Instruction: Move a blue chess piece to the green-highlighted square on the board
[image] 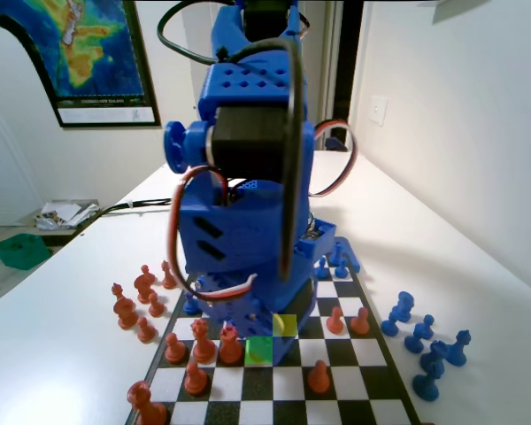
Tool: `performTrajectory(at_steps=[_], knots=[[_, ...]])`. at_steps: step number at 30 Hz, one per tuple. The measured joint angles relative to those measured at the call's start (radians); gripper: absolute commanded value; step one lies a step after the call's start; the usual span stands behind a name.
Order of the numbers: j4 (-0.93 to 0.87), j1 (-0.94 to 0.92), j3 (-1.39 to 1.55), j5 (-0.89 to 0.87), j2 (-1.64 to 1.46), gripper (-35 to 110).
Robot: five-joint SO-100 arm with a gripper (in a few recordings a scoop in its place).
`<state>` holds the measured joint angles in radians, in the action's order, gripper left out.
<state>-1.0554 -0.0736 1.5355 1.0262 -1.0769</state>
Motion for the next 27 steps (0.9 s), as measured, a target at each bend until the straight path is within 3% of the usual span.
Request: performTrajectory(at_steps=[27], knots=[[-0.043,-0.006,-0.011,-0.006,0.037,15]])
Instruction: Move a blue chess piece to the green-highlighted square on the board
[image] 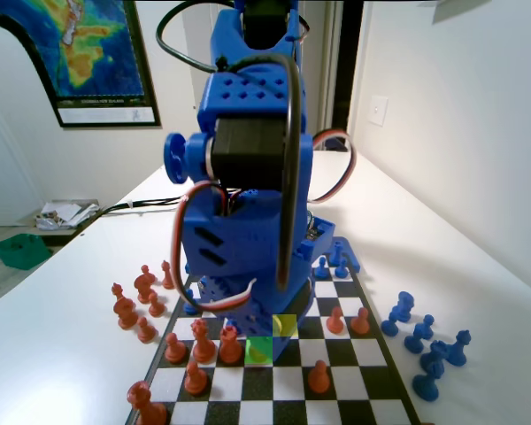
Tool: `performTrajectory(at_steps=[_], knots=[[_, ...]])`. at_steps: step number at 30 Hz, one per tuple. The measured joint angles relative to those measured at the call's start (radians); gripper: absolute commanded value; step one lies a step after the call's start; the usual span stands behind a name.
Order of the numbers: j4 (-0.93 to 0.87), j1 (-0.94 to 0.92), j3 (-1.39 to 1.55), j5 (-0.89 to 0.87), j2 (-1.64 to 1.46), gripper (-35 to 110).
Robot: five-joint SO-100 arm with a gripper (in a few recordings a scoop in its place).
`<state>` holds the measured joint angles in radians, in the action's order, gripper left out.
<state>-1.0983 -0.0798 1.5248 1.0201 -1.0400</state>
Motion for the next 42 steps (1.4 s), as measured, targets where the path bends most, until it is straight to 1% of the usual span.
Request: performTrajectory(at_steps=[16,18,22,34,42], knots=[[0.031,0.0,0.0,0.006,0.02,11],[0.031,0.0,0.0,0.006,0.02,9],[0.031,0.0,0.0,0.015,0.02,1],[0.023,0.005,0.0,0.021,0.02,1],[-0.052,0.005,-0.069,0.014,0.02,1]])
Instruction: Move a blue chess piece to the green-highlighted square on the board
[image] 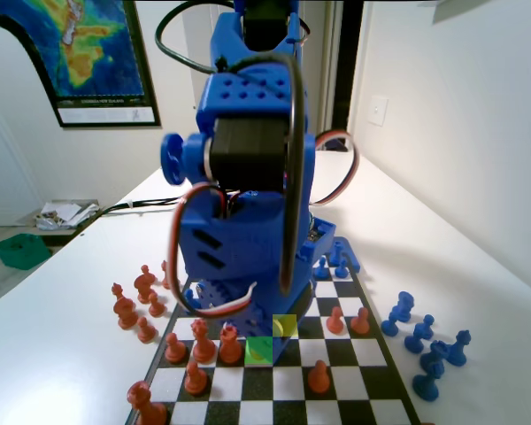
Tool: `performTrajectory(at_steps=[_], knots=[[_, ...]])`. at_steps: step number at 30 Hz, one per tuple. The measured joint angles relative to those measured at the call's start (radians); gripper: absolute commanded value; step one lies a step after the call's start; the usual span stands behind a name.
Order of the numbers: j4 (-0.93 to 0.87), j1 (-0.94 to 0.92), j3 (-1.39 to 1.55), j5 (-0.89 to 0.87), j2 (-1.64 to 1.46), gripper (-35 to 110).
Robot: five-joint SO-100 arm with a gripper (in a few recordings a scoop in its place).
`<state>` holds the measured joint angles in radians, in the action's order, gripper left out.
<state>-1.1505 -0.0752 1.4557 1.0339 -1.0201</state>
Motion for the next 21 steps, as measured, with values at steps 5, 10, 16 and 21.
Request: performTrajectory(at_steps=[5,10,16,21], knots=[[-0.061,-0.008,-0.06,0.0,-0.034,1],[-0.114,-0.044,-0.109,-0.017,-0.117,1],[-0.192,-0.126,-0.195,-0.044,-0.189,1],[-0.261,-0.247,-0.29,-0.048,-0.193,1]])
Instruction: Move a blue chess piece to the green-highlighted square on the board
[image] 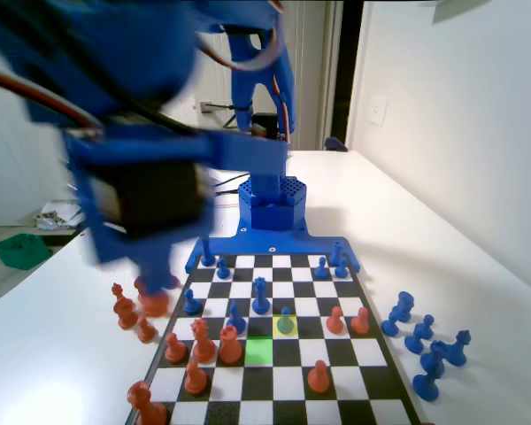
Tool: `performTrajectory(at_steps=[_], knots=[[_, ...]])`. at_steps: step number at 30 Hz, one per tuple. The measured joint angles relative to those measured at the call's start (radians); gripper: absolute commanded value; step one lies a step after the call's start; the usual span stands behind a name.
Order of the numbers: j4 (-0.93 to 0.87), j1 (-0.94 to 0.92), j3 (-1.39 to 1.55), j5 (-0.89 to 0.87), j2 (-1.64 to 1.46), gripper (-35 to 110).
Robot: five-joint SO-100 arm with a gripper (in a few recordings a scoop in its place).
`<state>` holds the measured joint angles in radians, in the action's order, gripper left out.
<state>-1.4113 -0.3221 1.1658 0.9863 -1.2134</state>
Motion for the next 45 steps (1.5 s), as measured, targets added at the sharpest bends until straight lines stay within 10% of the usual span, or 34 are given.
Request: performTrajectory(at_steps=[16,45], knots=[[-0.1,-0.33,-0.241,0.155,0.348,1],[0.202,-0.327,-0.089,0.212,0.494,7]])
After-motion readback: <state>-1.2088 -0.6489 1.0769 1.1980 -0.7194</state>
